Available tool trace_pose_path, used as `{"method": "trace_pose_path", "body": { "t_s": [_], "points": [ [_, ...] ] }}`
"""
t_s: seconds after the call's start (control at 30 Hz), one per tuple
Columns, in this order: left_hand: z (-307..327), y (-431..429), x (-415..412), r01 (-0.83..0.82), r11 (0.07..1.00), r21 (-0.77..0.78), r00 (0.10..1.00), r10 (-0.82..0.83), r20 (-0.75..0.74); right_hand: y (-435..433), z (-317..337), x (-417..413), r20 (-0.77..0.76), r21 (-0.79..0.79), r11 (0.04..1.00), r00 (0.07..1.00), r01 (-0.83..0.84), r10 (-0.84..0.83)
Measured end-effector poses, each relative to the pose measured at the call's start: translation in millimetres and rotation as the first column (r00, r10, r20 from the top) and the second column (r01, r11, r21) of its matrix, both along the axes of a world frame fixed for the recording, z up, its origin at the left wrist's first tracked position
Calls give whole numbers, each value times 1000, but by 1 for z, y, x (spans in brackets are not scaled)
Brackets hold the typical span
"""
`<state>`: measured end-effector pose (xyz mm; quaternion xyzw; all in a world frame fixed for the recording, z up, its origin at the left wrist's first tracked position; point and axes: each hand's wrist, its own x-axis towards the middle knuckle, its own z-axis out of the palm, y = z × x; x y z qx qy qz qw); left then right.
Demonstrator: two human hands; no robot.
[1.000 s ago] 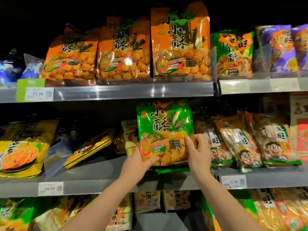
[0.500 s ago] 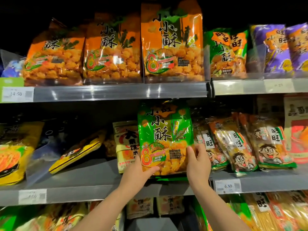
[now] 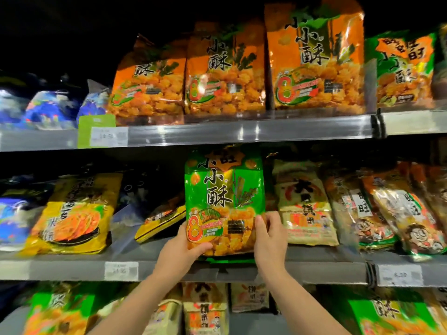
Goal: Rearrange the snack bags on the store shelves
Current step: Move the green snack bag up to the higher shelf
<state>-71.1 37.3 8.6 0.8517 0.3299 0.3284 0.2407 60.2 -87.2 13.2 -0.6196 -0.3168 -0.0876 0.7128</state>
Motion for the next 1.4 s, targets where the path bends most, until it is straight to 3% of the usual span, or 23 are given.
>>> {"method": "trace_pose_path", "body": {
  "t_s": [0.27, 0.5, 0.77, 1.13, 1.4],
  "points": [
    [3, 66, -75, -119, 992, 32, 993, 119, -4, 82, -6, -60, 11, -174, 978, 993, -112, 115],
    [-1, 91, -98, -147, 984, 102, 989, 144, 34, 119, -9, -85, 93, -344, 934, 985, -102, 142],
    [-3, 97, -81, -140, 990, -13, 988, 140, 64, 121, -9, -76, 133, -438, 898, 985, -43, 112],
    [-12, 104, -100, -252, 934, 254, 965, 261, -1, 119, -9, -95, 143, -466, 884, 989, 38, 33],
    [-13, 92, -101, -270, 910, 315, 960, 279, 17, 119, -12, -95, 163, -488, 872, 984, 22, 67]
  ]
}}
